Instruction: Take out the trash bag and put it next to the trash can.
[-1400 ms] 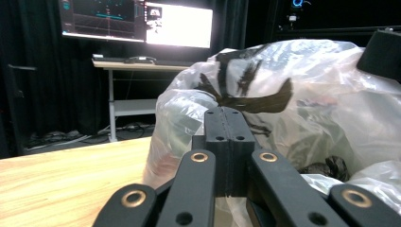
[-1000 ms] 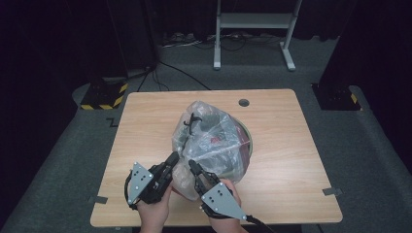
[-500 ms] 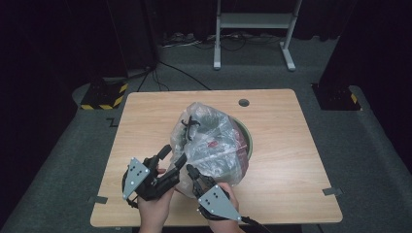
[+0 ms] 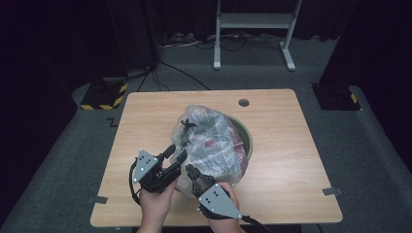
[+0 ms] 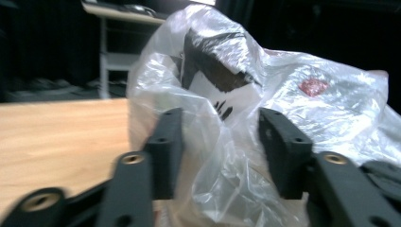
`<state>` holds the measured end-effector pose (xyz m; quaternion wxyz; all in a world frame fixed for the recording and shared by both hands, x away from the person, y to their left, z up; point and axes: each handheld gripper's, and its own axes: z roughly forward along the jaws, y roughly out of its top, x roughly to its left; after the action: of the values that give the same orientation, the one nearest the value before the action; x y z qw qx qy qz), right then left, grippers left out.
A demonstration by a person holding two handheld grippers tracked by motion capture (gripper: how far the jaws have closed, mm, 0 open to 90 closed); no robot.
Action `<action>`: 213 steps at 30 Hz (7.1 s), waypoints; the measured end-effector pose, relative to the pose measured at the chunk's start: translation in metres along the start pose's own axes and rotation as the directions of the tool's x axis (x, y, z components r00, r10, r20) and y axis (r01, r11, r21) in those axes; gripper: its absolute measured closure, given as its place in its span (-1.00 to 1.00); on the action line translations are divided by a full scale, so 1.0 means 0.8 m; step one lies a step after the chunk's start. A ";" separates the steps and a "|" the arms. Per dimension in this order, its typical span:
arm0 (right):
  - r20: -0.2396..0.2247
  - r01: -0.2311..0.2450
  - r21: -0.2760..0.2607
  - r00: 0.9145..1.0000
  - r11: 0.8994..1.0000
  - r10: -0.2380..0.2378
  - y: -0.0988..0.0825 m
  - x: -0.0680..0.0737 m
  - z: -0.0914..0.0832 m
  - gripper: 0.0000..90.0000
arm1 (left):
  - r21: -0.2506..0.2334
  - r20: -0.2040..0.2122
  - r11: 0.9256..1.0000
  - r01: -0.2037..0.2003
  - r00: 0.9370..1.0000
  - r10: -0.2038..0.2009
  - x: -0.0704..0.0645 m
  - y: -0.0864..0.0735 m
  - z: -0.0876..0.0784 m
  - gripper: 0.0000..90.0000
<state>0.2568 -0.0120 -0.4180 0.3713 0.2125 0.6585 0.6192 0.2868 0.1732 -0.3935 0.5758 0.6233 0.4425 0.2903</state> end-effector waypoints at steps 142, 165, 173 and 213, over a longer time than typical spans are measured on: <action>0.321 -0.289 0.549 0.939 0.785 0.121 -0.174 -0.217 -0.093 -0.47 | -0.073 -0.294 0.992 -0.100 0.953 0.074 0.138 0.001 -0.008 1.00; 0.323 -0.317 0.521 0.933 0.792 0.161 -0.169 -0.222 -0.104 -0.46 | -0.045 -0.324 0.996 -0.075 0.944 0.057 0.129 0.006 0.113 1.00; 0.323 -0.320 0.519 0.932 0.792 0.165 -0.168 -0.224 -0.105 -0.46 | 0.049 -0.284 0.997 -0.054 0.957 0.066 0.119 -0.018 0.144 0.99; 0.290 -0.286 0.572 0.947 0.769 0.136 -0.173 -0.216 -0.095 -0.47 | 0.207 -0.262 0.978 -0.011 0.963 0.067 0.097 0.011 0.087 -0.60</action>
<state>0.3341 -0.2097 -0.5171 0.2853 0.4641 0.7456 0.3839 0.3837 0.2105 -0.4081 0.4381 0.6427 0.5311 0.3361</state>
